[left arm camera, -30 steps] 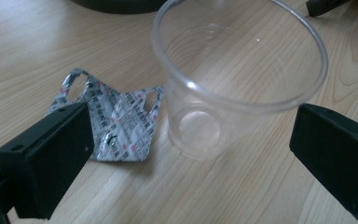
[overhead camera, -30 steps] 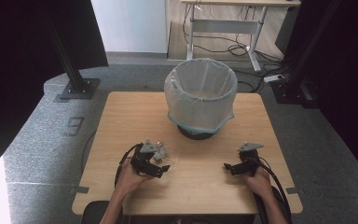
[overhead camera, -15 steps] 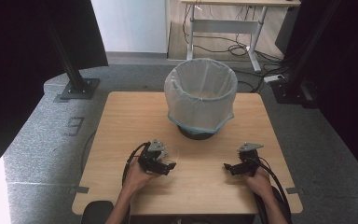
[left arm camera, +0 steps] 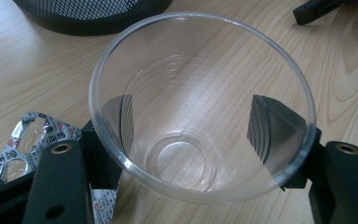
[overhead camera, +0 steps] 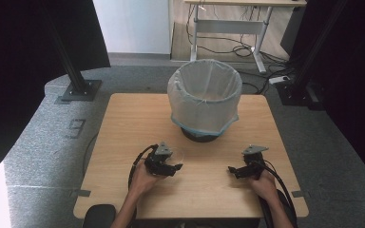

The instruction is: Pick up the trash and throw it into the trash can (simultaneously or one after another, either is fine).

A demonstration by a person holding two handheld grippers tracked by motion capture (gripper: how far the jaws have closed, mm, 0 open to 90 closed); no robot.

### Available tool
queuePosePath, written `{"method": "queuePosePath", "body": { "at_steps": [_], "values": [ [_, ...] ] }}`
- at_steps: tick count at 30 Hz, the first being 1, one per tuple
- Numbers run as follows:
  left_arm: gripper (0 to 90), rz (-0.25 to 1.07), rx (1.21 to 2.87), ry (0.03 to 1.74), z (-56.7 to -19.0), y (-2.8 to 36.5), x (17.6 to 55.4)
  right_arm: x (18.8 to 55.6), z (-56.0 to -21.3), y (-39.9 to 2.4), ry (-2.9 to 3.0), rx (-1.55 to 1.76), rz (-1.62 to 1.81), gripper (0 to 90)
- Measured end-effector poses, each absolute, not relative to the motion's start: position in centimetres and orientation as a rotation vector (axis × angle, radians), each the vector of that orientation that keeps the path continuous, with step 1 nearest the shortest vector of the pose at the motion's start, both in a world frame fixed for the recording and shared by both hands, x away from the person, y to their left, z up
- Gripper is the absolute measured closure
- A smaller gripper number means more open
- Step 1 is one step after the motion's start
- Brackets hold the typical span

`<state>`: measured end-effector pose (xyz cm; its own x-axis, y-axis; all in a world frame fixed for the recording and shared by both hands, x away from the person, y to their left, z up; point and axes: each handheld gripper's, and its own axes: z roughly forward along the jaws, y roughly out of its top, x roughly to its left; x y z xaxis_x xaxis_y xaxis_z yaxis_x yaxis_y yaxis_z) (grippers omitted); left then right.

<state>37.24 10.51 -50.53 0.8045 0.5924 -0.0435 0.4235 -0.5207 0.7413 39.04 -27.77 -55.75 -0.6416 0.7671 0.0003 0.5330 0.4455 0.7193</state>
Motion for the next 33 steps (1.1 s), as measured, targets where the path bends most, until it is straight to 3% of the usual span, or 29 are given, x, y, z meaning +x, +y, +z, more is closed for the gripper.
{"method": "queuePosePath", "body": {
  "at_steps": [33],
  "values": [
    [32.8,0.287,2.172,0.798,-45.7,12.2,38.3,39.0,-55.7,-27.7,2.378,1.112,1.010,0.0]
  ]
}}
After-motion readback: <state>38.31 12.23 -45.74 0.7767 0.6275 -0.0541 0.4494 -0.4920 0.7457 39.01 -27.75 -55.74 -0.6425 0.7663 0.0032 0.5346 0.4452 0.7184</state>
